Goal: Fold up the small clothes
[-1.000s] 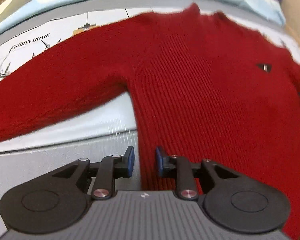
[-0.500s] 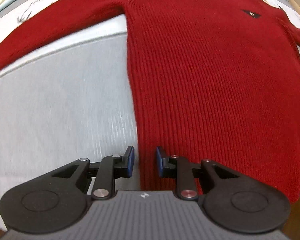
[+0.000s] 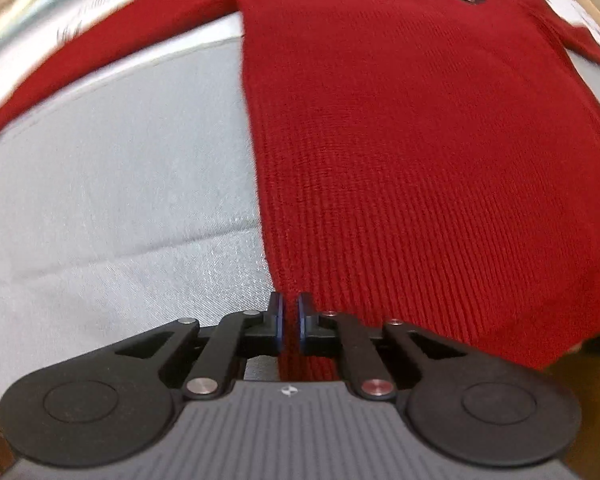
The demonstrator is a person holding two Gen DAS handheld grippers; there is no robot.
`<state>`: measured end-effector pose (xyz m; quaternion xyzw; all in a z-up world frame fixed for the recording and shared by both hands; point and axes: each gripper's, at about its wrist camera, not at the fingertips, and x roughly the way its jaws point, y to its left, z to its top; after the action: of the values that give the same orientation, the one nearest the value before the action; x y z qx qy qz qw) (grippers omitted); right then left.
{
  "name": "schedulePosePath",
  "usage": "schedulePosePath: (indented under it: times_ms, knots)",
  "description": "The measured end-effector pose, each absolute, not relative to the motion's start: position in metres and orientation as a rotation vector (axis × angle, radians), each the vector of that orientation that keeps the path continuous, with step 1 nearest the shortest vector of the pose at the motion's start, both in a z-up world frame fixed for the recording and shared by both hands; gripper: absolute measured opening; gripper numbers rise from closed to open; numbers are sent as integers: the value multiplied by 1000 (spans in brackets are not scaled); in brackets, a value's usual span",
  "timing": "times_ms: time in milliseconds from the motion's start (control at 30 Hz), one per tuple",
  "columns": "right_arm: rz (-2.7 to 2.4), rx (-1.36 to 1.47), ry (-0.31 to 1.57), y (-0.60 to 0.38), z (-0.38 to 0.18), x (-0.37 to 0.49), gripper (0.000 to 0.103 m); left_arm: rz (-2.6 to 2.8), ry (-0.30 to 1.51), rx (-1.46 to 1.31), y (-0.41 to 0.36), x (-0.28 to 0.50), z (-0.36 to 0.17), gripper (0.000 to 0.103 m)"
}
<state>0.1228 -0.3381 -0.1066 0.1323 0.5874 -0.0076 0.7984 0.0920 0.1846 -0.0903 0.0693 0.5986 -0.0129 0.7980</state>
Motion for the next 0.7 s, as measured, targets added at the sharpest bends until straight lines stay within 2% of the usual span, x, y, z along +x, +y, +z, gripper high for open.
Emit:
schedulePosePath:
  times_ms: [133,267,333,400,433,467,567,667,700]
  knots:
    - [-36,379,1124,-351,-78,106,7,5,1218,186,185,83,-70,5]
    - [-75,329,1213,-349,-103,105,7,32,1310,239,182,83,-94,5]
    - [-100,323,1195,-347,-102,107,10,70,1279,277,179,83,-95,7]
    - [-118,317,1148,-342,-91,107,13,61,1185,266,177,82,-78,17]
    - [-102,318,1101,-341,-83,106,18,43,1144,247,174,81,-70,31]
    - [-79,318,1062,-339,-76,105,24,15,1111,227,171,81,-65,37]
    - [2,319,1035,-328,-74,108,33,-53,1151,196,161,85,-74,37]
    - [27,257,1206,-310,-104,115,31,-71,1296,194,156,86,-101,39]
    - [20,240,1214,-307,-107,114,31,-67,1281,212,152,80,-100,40]
